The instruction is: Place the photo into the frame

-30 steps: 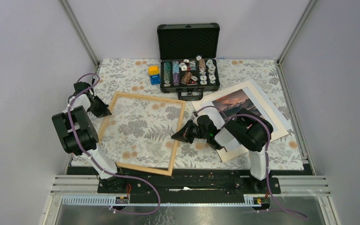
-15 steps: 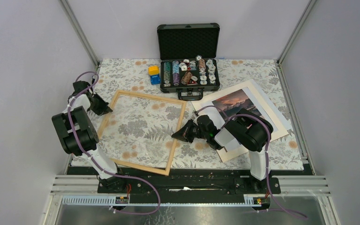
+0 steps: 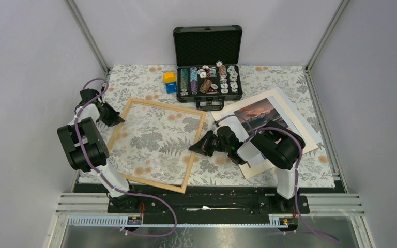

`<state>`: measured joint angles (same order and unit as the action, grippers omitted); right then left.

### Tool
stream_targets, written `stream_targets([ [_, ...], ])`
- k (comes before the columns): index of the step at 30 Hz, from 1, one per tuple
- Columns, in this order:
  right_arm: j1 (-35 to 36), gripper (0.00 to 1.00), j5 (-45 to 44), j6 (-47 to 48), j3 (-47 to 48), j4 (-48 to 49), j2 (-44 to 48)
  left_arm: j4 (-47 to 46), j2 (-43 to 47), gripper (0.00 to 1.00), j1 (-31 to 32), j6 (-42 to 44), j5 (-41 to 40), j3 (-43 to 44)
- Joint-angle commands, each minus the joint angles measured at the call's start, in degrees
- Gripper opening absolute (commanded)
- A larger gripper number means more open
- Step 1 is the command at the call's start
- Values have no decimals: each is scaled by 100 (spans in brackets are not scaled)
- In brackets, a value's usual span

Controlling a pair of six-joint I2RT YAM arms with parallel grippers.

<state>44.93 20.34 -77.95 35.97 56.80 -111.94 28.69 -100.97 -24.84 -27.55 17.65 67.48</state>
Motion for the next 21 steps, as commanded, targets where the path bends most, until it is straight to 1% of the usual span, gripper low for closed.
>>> stream_targets([
  [1,84,0,-349,211,184,-196,396,-520,163,0,-84,-77,-24,103],
  [5,128,0,-437,236,259,-321,420,-667,134,0,-126,-44,-33,-22],
  [15,157,0,-557,509,329,-651,403,-1340,-150,0,-278,-191,552,-304],
  [21,148,9,-334,605,606,-987,304,-1272,-383,4,-293,-181,540,-238],
])
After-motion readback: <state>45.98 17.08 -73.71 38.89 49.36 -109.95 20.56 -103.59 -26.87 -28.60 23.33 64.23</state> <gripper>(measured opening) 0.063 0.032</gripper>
